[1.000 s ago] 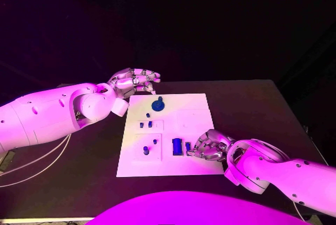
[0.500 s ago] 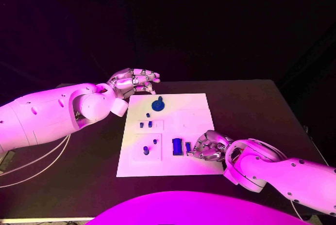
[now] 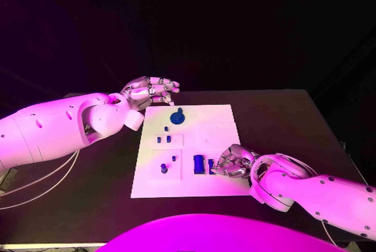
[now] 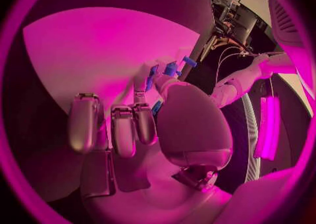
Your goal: Assemble the parts on the task board
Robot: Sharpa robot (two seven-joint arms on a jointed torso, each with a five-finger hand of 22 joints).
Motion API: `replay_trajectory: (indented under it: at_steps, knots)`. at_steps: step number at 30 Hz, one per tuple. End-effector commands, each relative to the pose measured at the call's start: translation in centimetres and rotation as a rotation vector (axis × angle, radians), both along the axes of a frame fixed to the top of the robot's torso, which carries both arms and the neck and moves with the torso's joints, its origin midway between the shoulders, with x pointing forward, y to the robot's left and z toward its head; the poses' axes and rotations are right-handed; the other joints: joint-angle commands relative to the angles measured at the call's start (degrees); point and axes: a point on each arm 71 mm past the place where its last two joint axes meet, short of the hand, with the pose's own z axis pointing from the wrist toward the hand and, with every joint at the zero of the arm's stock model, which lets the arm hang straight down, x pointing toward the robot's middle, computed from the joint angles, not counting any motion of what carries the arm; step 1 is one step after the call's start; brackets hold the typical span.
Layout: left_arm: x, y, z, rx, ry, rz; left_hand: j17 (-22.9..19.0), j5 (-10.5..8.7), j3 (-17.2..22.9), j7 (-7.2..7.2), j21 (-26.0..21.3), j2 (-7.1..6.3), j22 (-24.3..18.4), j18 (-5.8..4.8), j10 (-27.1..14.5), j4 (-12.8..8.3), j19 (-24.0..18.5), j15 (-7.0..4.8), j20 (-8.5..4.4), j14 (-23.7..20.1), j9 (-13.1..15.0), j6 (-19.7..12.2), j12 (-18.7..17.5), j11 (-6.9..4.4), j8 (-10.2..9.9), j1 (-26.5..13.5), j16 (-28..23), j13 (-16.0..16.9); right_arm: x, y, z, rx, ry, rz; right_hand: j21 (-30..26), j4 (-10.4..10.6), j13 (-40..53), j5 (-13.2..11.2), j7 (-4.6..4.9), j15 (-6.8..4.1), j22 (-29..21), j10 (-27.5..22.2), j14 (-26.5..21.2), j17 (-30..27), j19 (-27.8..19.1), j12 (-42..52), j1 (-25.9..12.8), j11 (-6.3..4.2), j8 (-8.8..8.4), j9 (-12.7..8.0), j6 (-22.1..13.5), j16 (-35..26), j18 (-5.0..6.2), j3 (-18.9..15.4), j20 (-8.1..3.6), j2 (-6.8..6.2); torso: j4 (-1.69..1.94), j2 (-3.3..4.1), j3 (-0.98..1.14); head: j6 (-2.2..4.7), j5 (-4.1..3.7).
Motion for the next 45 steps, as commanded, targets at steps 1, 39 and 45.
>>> replay_trajectory:
  at_steps: [1,39,45]
  knots:
    - [-0.1,-0.2,0.1,-0.009,-0.004,-0.017,-0.07,0.18,-0.02,0.47,-0.37,0.74,-0.06,0.28,-0.42,0.18,0.35,0.05,0.06,-0.43,-0.09,-0.28,0.21,0.14,0.23,0.02,0.05,-0.09,-0.1,0.1,0.1,0.001,-0.013,0.012,0.35,-0.2,10.01,-0.11,-0.23,-0.31,11.21,2.12,5.4,11.74,1.72,0.19,0.53,-0.44,0.16,0.02,0.06,0.24,-0.56,0.13,-0.36,0.07,-0.09,-0.06,0.03,0.0,0.05]
    - [3.7,1.2,-3.5,-0.046,-0.071,0.405,-9.12,0.06,-5.9,-0.99,-25.23,1.86,-15.42,0.02,0.49,4.72,-6.16,4.44,5.18,-9.22,-2.82,-2.88,-7.22,2.84,-0.16,1.91,-26.75,-5.41,13.9,-10.6,6.3,0.766,-0.313,-0.388,-69.34,-3.64,-46.89,-0.34,8.84,9.06,-26.68,-35.04,-24.66,-45.03,-28.23,-57.67,6.98,9.15,-5.96,-4.5,-15.45,-60.34,6.69,3.09,9.19,-1.28,-1.5,-5.47,-2.86,0.0,1.72]
    - [4.3,1.5,-4.6,-0.045,-0.066,0.458,-10.9,0.14,-8.04,-1.45,-32.29,2.91,-20.58,-0.99,0.6,4.78,-7.74,5.33,5.55,-9.47,-5.22,-3.01,-12.82,3.18,-1.65,2.39,-36.97,-5.52,15.7,-10.8,6.6,0.781,-0.329,-0.388,-69.31,-4.83,-59.94,7.56,9.74,11.54,-38.65,-34.03,-28.57,-50.66,-33.88,-64.94,6.29,10.52,-10.02,-7.91,-14.46,-71.63,6.93,4.65,11.6,-1.39,-1.3,-5.68,-2.72,0.0,1.96]
